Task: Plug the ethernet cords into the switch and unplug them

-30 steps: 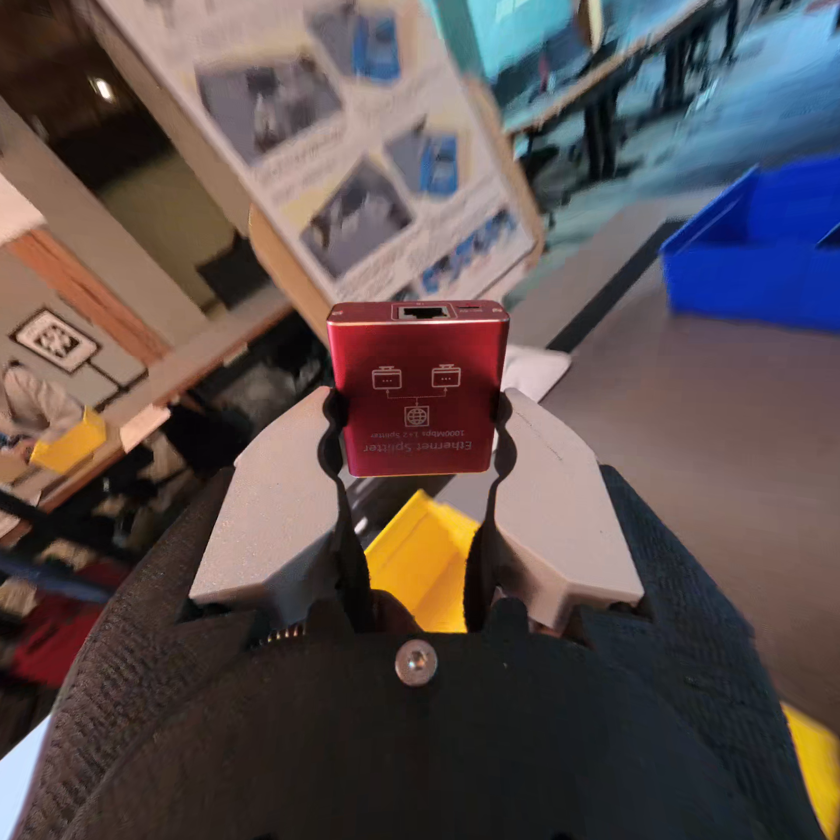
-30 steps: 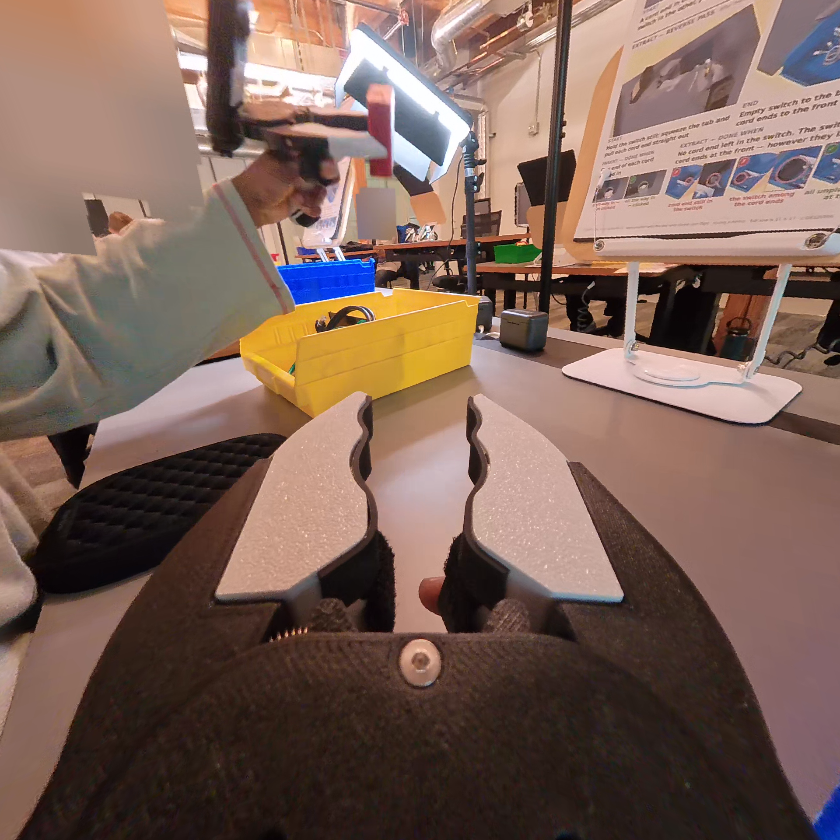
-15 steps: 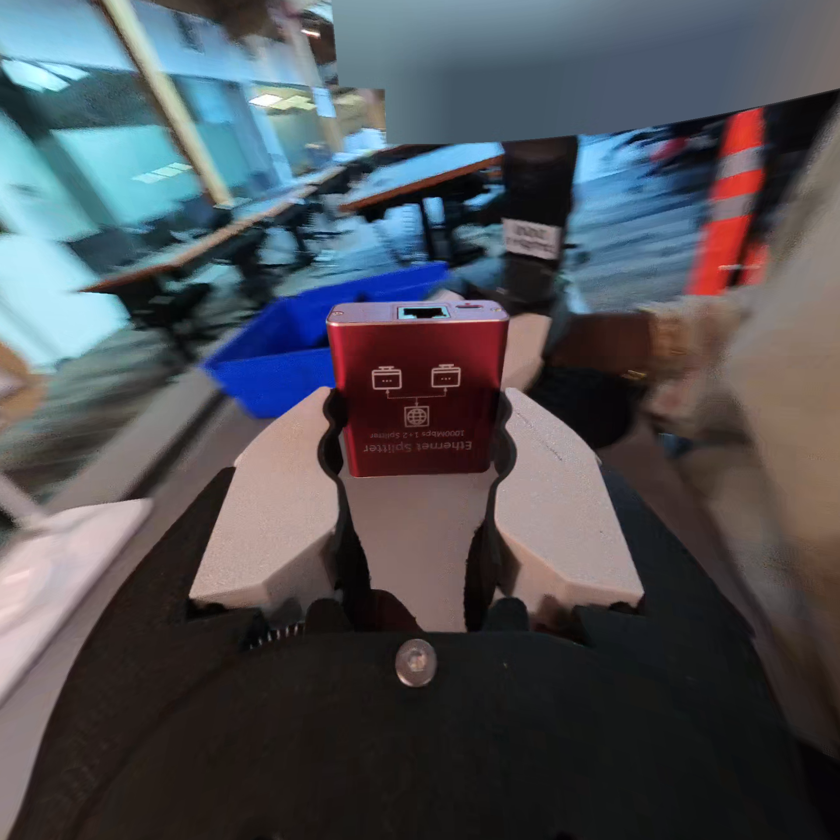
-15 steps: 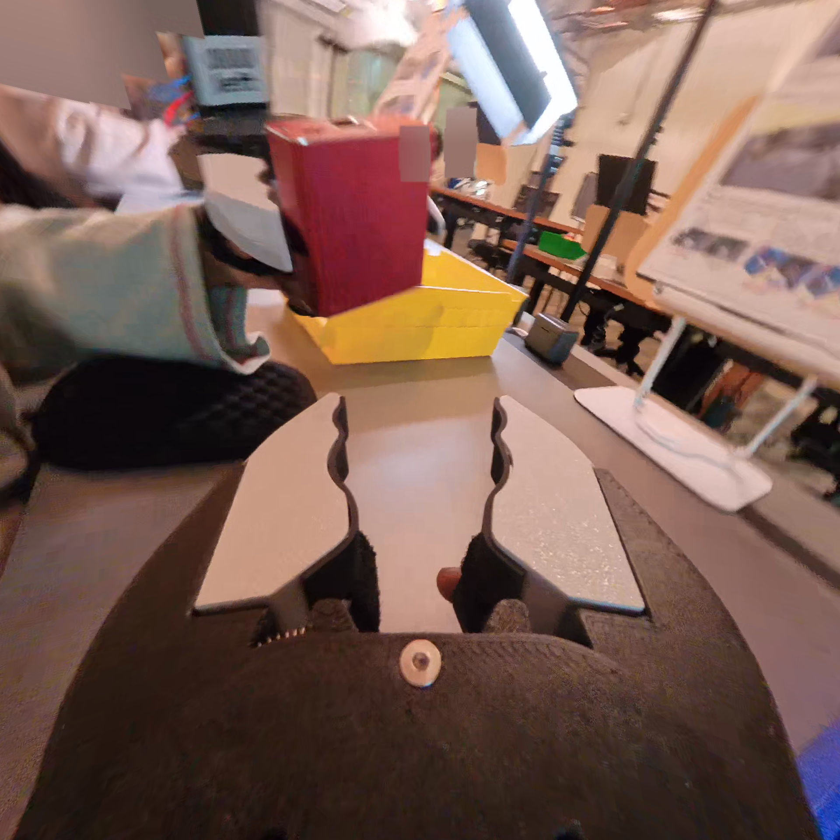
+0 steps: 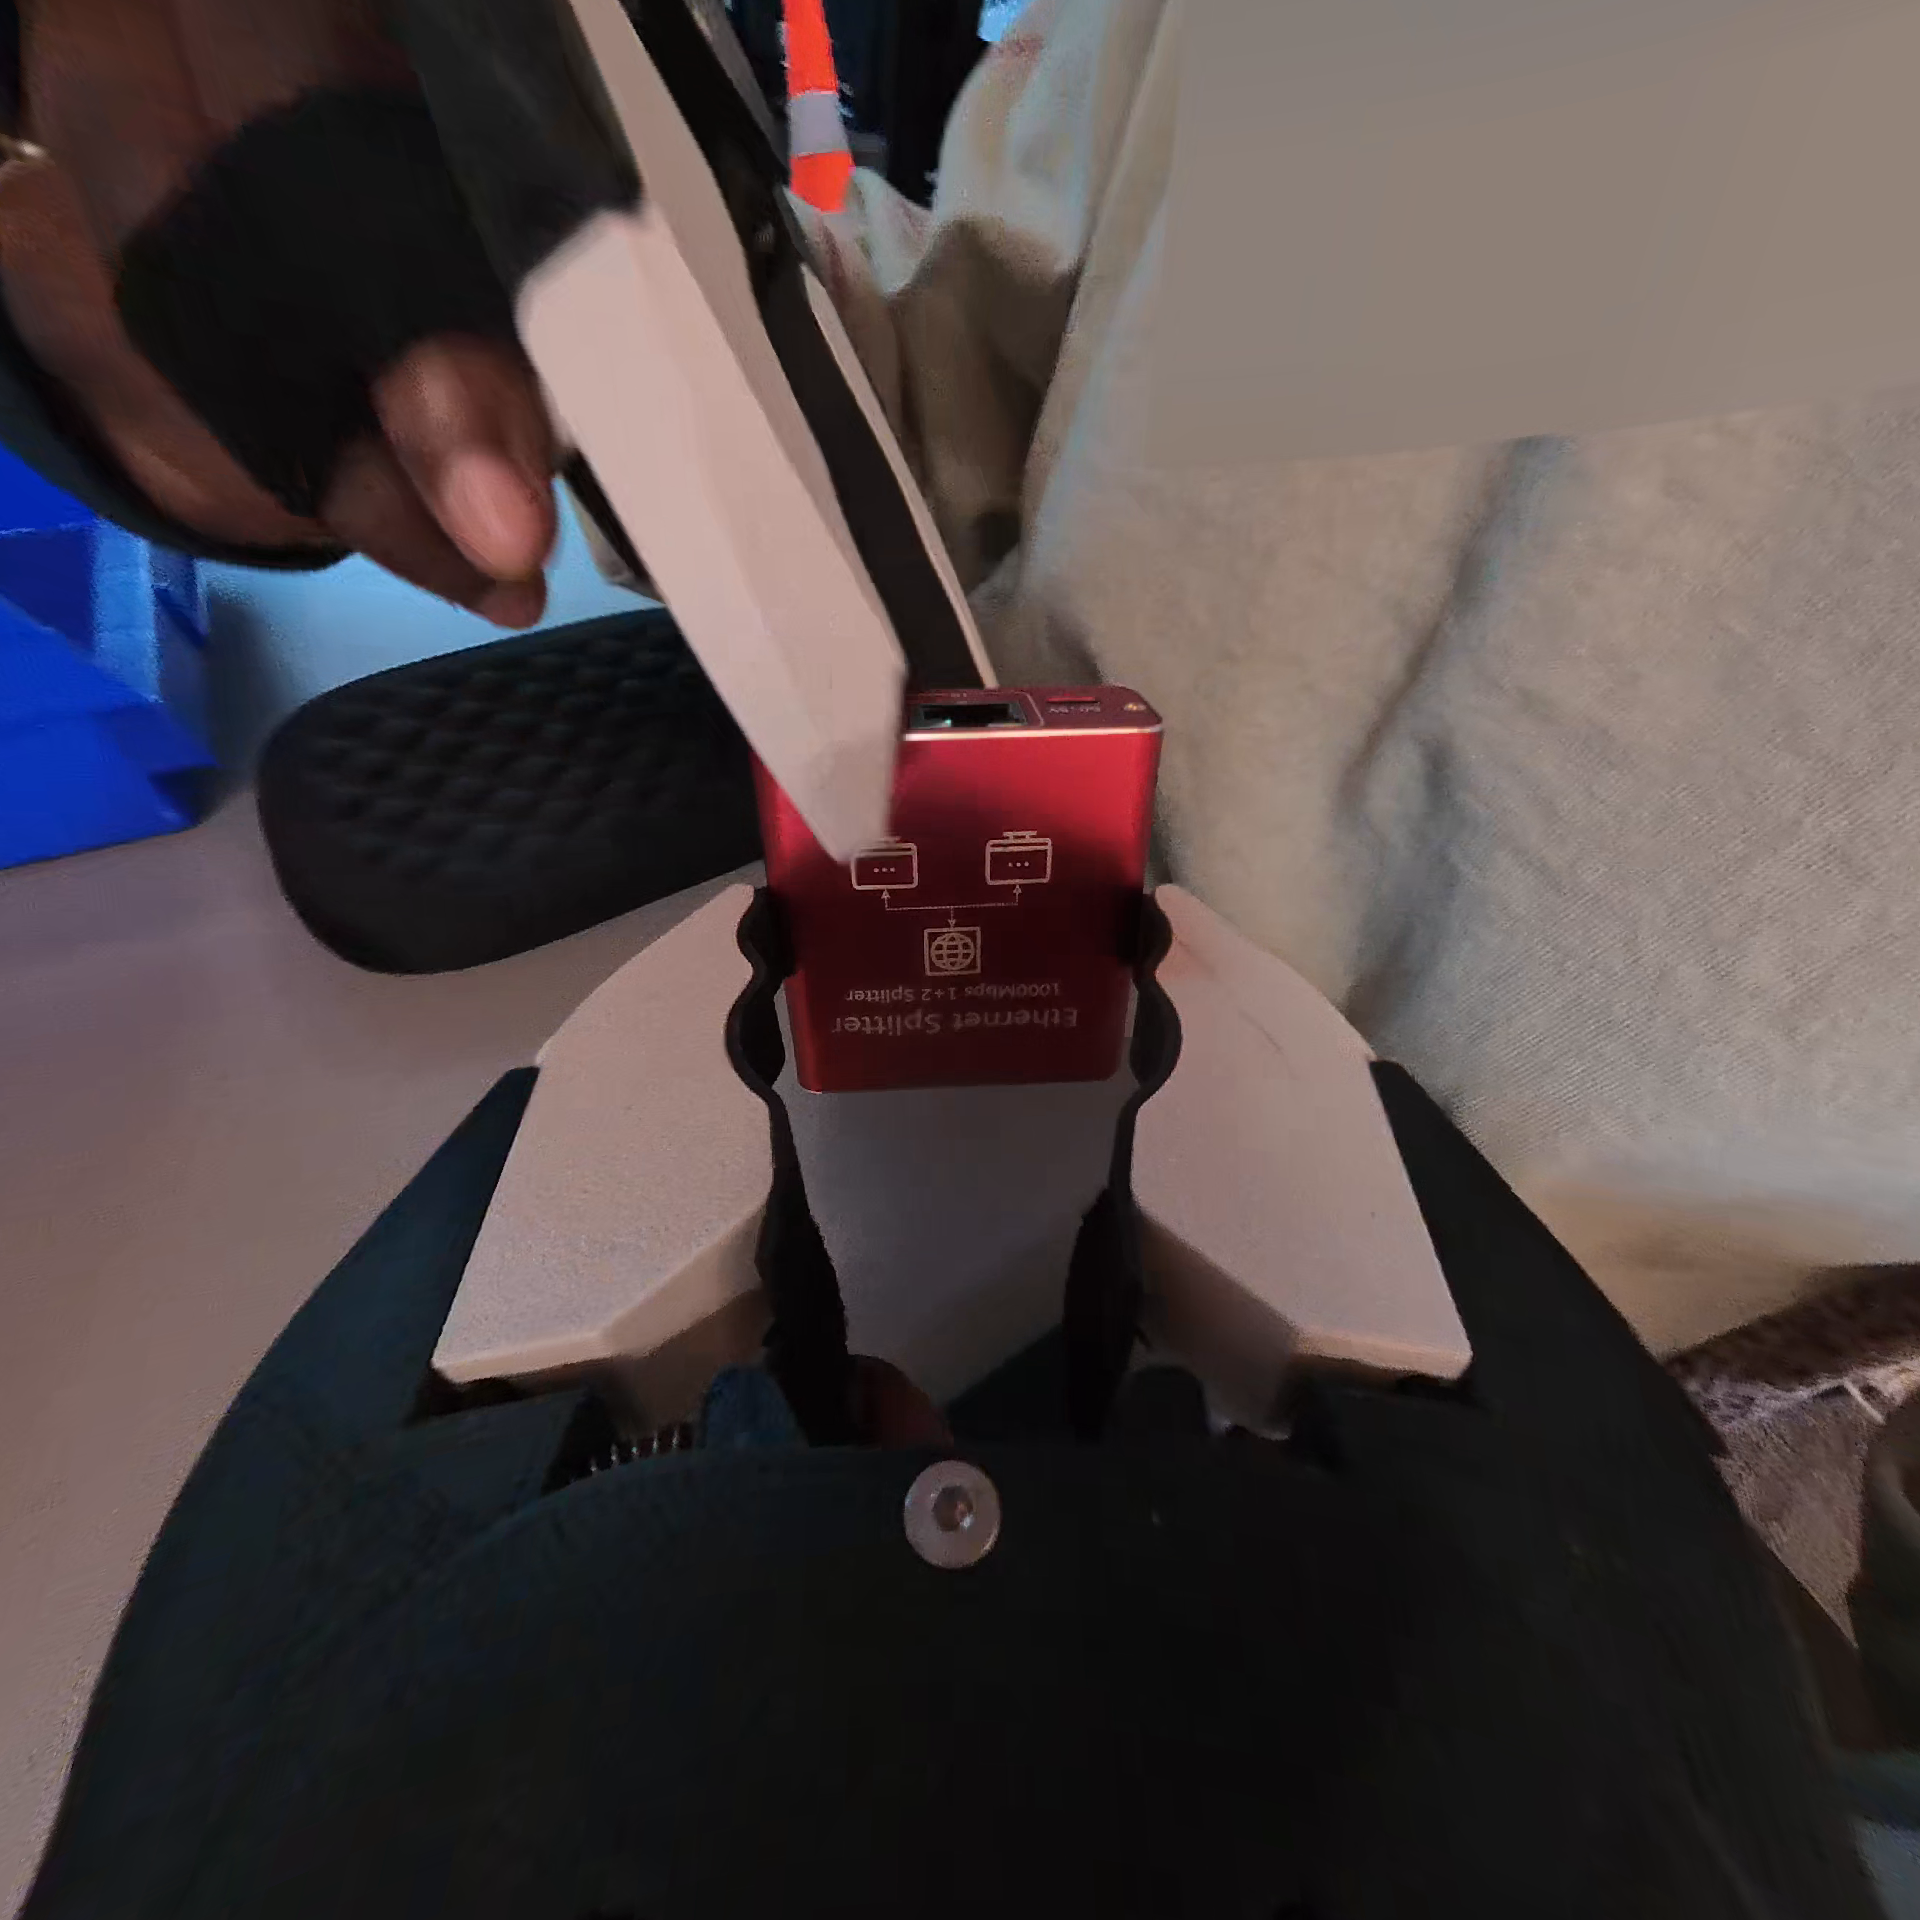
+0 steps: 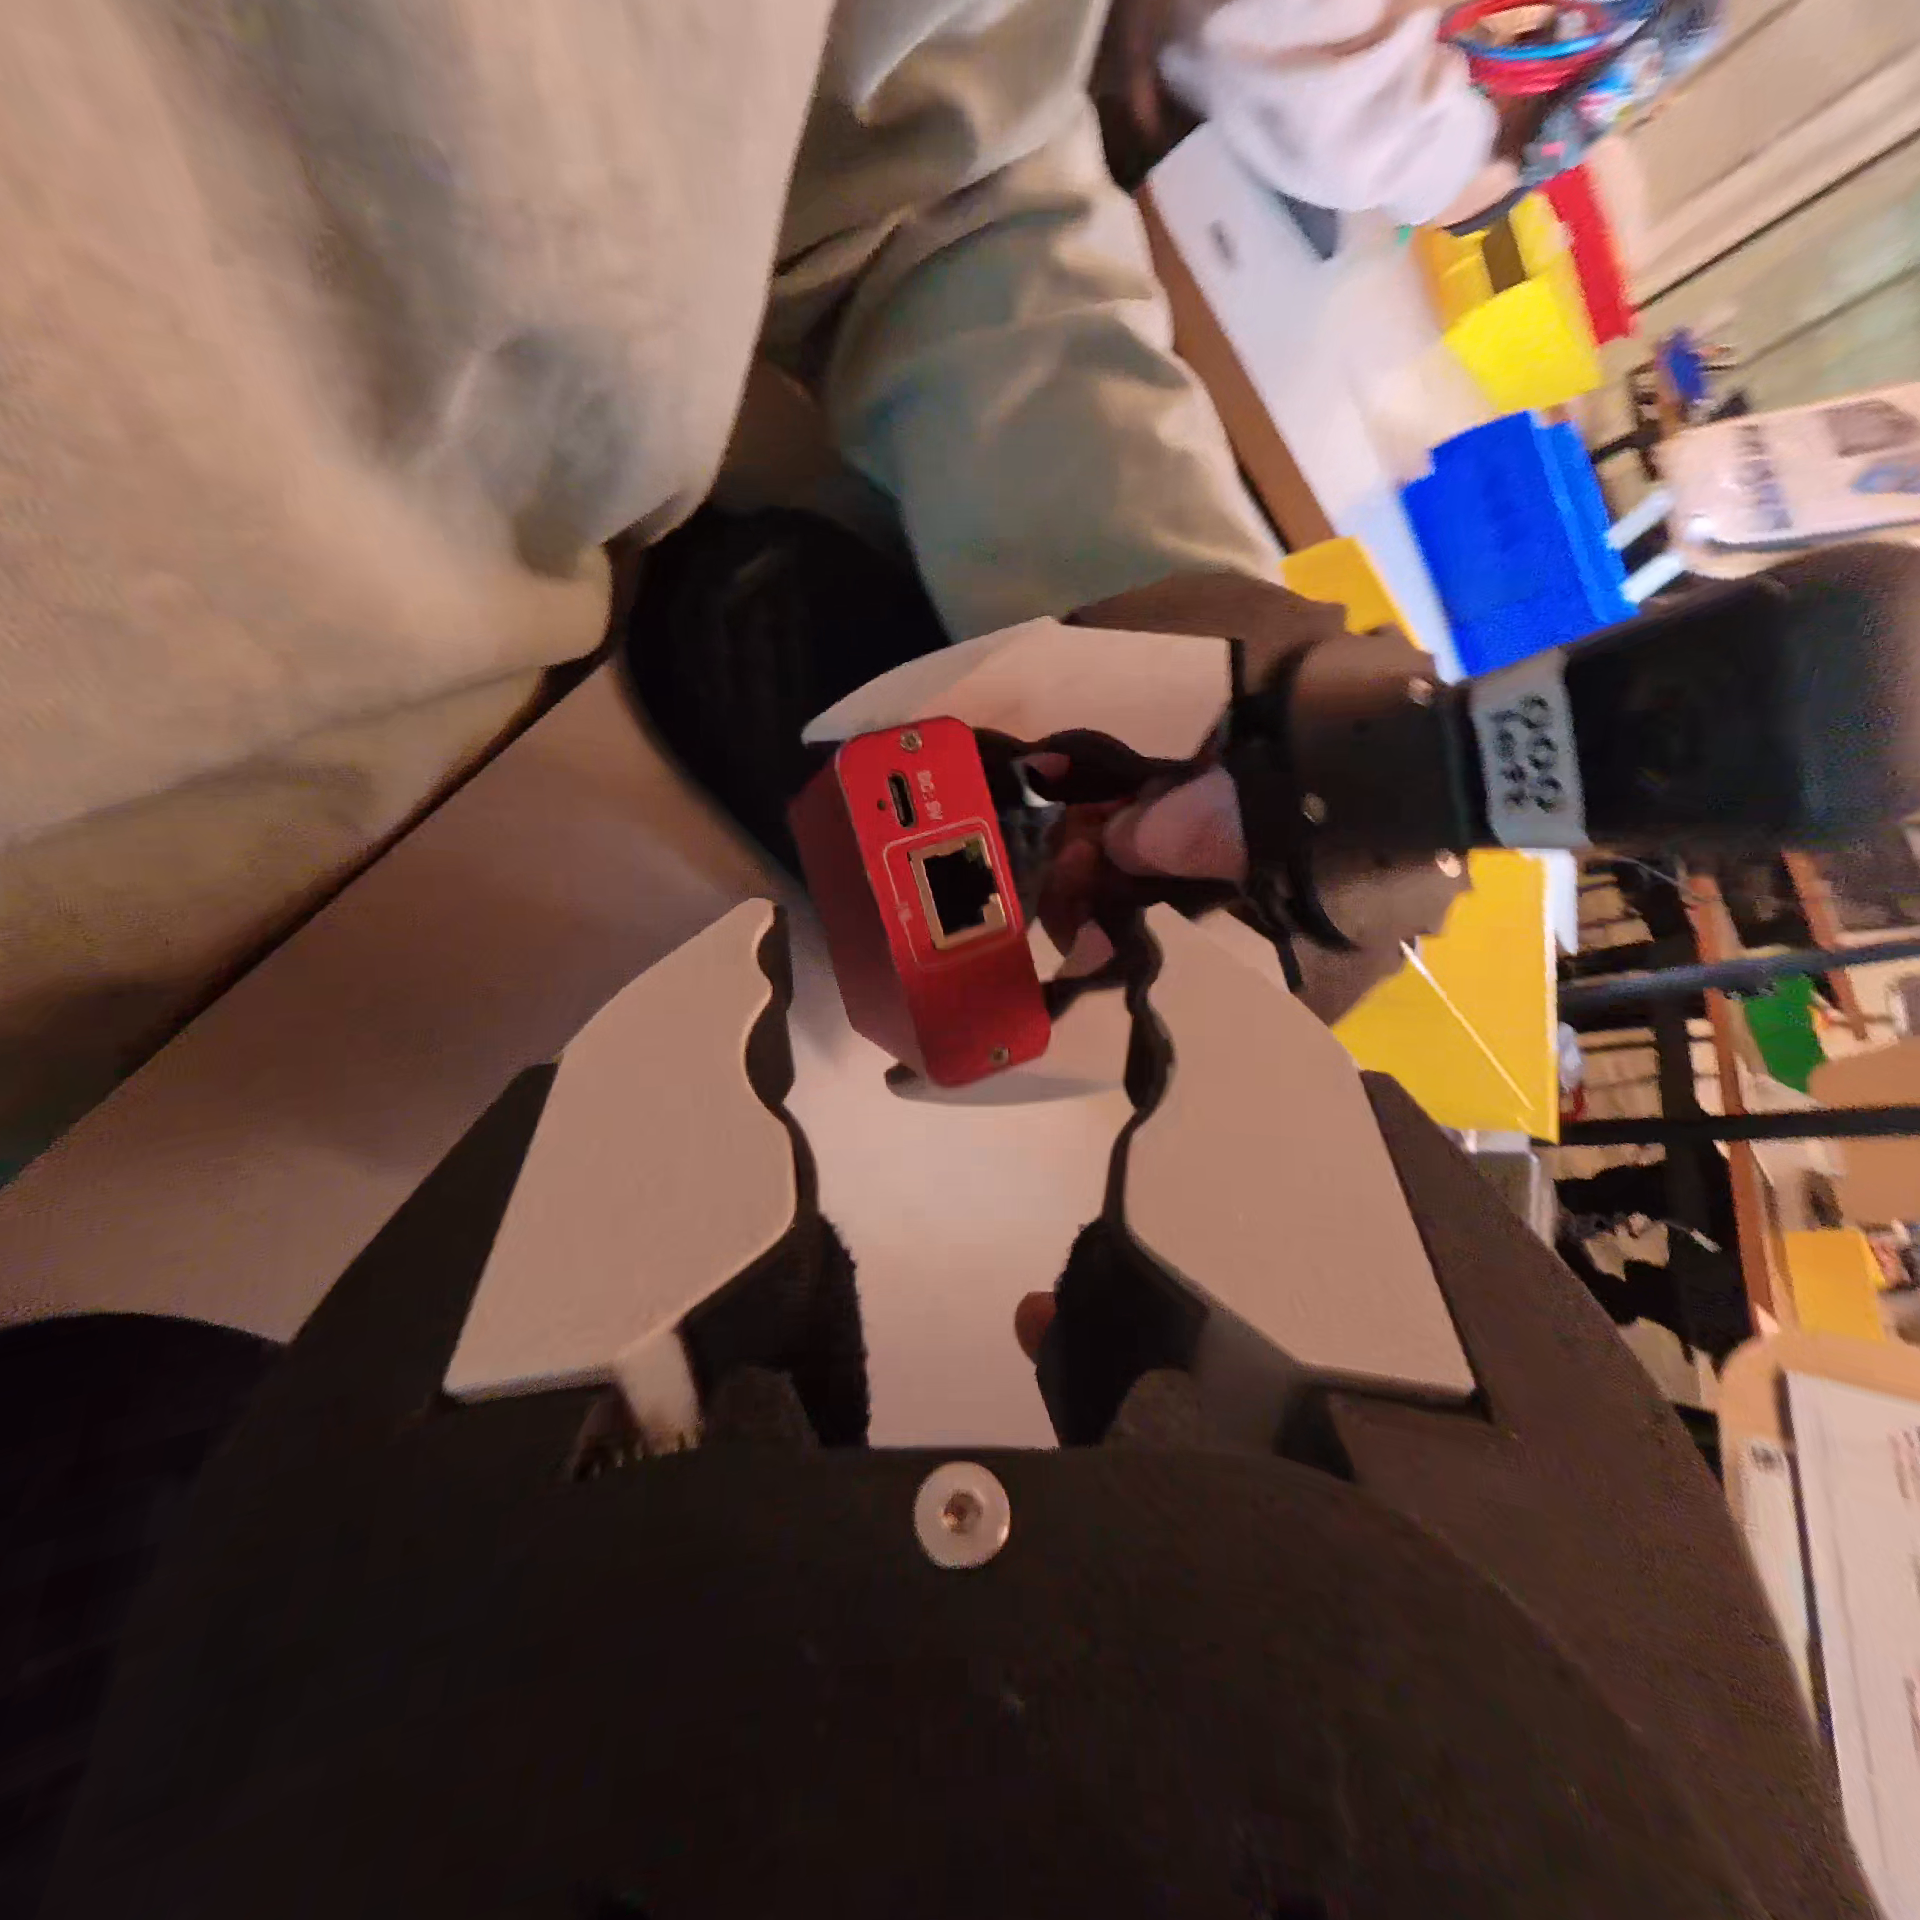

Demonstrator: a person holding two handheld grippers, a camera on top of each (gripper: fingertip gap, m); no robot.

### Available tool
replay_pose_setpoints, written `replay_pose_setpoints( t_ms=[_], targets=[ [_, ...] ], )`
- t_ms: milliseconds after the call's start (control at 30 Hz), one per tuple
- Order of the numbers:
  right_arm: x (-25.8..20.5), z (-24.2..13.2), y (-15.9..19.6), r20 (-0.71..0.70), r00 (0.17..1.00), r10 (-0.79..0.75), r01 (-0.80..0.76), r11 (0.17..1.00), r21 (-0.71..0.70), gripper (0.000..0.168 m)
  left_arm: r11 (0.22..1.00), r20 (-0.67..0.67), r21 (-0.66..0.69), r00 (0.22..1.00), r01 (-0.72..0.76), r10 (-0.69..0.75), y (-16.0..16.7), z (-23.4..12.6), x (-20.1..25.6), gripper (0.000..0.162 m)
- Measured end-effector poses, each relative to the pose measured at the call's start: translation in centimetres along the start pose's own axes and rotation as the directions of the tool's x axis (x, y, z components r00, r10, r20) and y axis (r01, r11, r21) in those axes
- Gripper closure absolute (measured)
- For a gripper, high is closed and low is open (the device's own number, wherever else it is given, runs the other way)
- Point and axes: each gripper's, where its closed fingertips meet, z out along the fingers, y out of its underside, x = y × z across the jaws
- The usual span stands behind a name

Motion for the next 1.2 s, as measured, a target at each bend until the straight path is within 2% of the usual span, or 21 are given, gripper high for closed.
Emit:
replay_pose_setpoints(
  t_ms=[100, 167, 200, 267, 300, 333, 400, 433, 467, 533, 667, 733, 867, 1000, 1200],
  targets=[
    [-1.2, 1.2, 0.1, 0.095, 0.993, -0.065, 0.071, 0.996, -0.06, 0.137, 1.0, -0.045, -0.009, 0.999, -0.006, 0.005, -0.2, 0.3, 0.4, 0.097],
    [-1.2, 1.3, 0.7, 0.092, 0.994, -0.052, 0.065, 0.989, -0.136, 0.139, 0.999, -0.018, -0.01, 0.999, 0.037, -0.037, -0.3, -0.2, 0.0, 0.097],
    [-1.0, 1.0, 1.1, 0.08, 0.996, -0.032, 0.045, 0.984, -0.17, 0.141, 0.998, 0.021, 0.031, 0.998, 0.062, -0.063, -0.8, -0.7, -0.5, 0.099],
    [0.1, 0.1, 2.0, 0.004, 0.996, 0.093, -0.09, 0.972, -0.219, 0.141, 0.986, 0.207, 0.163, 0.976, 0.029, -0.063, -2.4, -3.0, -2.1, 0.082],
    [0.5, -0.4, 2.7, -0.03, 0.985, 0.17, -0.172, 0.956, -0.237, 0.141, 0.977, 0.355, 0.212, 0.933, -0.018, -0.059, -3.0, -4.7, -3.3, 0.078],
    [0.9, -1.0, 3.7, -0.066, 0.964, 0.257, -0.266, 0.928, -0.26, 0.141, 0.972, 0.527, 0.222, 0.848, -0.081, -0.049, -3.3, -6.7, -4.5, 0.073],
    [1.2, -2.0, 6.4, -0.146, 0.891, 0.43, -0.453, 0.826, -0.335, 0.141, 0.956, 0.812, 0.199, 0.582, -0.214, -0.039, -3.8, -11.6, -5.7, 0.072],
    [1.3, -2.2, 7.8, -0.188, 0.844, 0.503, -0.535, 0.76, -0.37, 0.141, 0.947, 0.889, 0.195, 0.454, -0.254, -0.061, -3.9, -13.7, -5.4, 0.073],
    [1.2, -2.3, 8.9, -0.231, 0.787, 0.572, -0.614, 0.686, -0.391, 0.141, 0.943, 0.928, 0.207, 0.359, -0.261, -0.104, -3.6, -15.5, -4.8, 0.075],
    [0.5, -1.9, 10.4, -0.246, 0.707, 0.663, -0.692, 0.578, -0.433, 0.141, 0.945, 0.948, 0.245, 0.256, -0.216, -0.187, -2.2, -17.7, -3.1, 0.075],
    [-0.7, -1.0, 13.1, -0.303, 0.663, 0.684, -0.708, 0.442, -0.551, 0.141, 0.95, 0.953, 0.293, 0.108, -0.103, -0.282, 1.2, -20.8, 0.7, 0.075],
    [-1.1, -0.6, 14.2, -0.318, 0.642, 0.698, -0.713, 0.389, -0.584, 0.141, 0.951, 0.95, 0.305, 0.079, -0.05, -0.301, 2.3, -21.8, 2.3, 0.075],
    [-1.5, 0.1, 14.8, -0.301, 0.615, 0.729, -0.72, 0.363, -0.592, 0.139, 0.95, 0.95, 0.31, 0.054, -0.042, -0.307, 2.7, -22.7, 3.9, 0.075],
    [-2.1, 0.4, 15.2, -0.265, 0.627, 0.733, -0.688, 0.361, -0.629, 0.139, 0.949, 0.949, 0.311, 0.07, -0.046, -0.307, 2.9, -22.5, 4.0, 0.075],
    [-2.9, 1.1, 15.2, -0.196, 0.615, 0.764, -0.661, 0.364, -0.656, 0.139, 0.955, 0.954, 0.297, 0.04, -0.022, -0.296, 3.6, -22.7, 3.8, 0.076]
  ],
)
